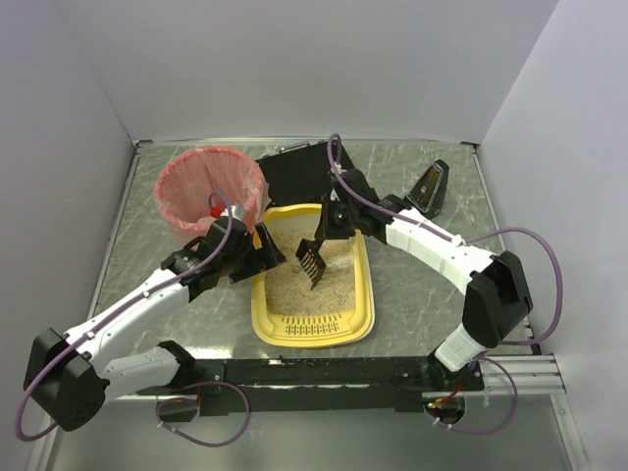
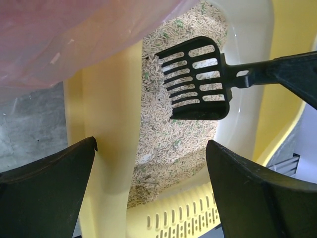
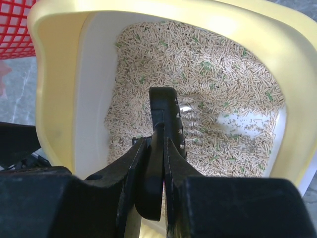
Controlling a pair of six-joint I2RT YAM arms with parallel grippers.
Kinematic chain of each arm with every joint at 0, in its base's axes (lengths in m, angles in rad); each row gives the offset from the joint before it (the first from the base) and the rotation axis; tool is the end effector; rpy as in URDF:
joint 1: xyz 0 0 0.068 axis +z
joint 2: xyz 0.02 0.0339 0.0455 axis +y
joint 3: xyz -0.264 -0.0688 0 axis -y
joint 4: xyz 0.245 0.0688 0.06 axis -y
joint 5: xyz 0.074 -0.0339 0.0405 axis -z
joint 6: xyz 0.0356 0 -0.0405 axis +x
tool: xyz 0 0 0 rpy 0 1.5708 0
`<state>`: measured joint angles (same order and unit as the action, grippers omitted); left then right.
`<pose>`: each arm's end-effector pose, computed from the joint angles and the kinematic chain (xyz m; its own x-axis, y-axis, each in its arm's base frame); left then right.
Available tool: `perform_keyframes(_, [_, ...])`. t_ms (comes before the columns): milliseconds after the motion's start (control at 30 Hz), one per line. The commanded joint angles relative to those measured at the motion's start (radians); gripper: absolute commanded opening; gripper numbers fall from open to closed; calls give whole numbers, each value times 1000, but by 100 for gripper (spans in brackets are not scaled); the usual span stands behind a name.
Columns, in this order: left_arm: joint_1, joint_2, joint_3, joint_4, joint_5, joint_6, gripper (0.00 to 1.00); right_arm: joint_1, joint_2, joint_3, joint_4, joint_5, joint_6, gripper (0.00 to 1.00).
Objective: Clean the litter box
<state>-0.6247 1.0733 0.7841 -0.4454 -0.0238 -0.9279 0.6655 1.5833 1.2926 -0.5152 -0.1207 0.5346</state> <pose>0.1848 -0.1322 0.2597 -0.7825 -0.4223 -0.4577 -0.0932 0.8061 -0.5844 0.2734 0.2201 0.2859 -0.8340 -0.0117 -0.5516 -0.2947 0.8546 0.4276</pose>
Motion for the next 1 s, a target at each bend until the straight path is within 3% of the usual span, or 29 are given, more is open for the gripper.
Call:
perform_keyframes(0, [-9,22,9,105,96,-5,97,11,-11,-61,93,-143,100,0])
perform_keyframes(400, [-9,8,-17,135,113,-35,97,17,12,-119,228,-249,183,0])
perform_keyframes(833, [-9,10,4,113,76,-46,97,14,3,-213,490,-402,249,0])
perform_keyframes(967, [-9,11,10,90,58,-57,97,8,-23,-230,503,-383,236,0])
